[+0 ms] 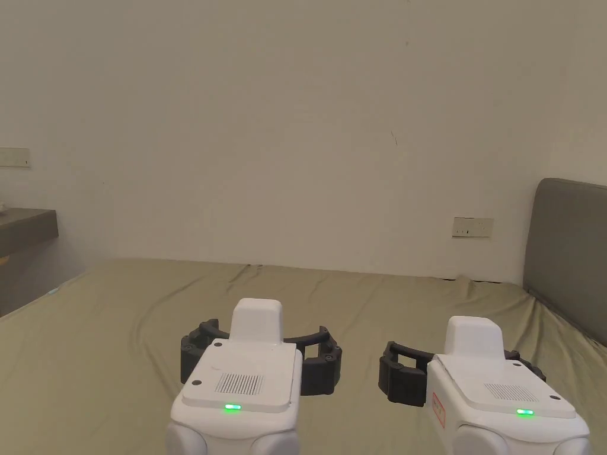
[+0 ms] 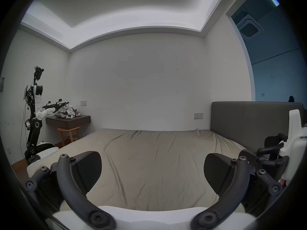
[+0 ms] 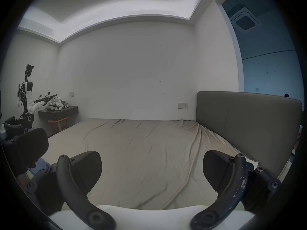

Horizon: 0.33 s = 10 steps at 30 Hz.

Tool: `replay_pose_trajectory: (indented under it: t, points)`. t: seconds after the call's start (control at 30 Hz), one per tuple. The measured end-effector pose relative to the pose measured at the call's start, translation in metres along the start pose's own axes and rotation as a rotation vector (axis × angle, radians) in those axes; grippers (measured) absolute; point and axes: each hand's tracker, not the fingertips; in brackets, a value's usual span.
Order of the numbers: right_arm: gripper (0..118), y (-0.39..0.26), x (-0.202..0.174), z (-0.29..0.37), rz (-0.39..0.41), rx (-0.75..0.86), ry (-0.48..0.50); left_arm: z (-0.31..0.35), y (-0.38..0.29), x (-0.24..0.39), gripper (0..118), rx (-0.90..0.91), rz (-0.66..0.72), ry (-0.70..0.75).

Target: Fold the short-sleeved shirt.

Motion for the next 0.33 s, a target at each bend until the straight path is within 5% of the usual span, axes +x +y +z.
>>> replay_pose_trajectory:
  t: [0.33]
  points:
    - [118, 0.0011, 0.0035, -0.0008, 0.013, -0.009, -0.01, -0.0028, -0.0032, 0.0032, 118, -0.013, 0.011, 0.012]
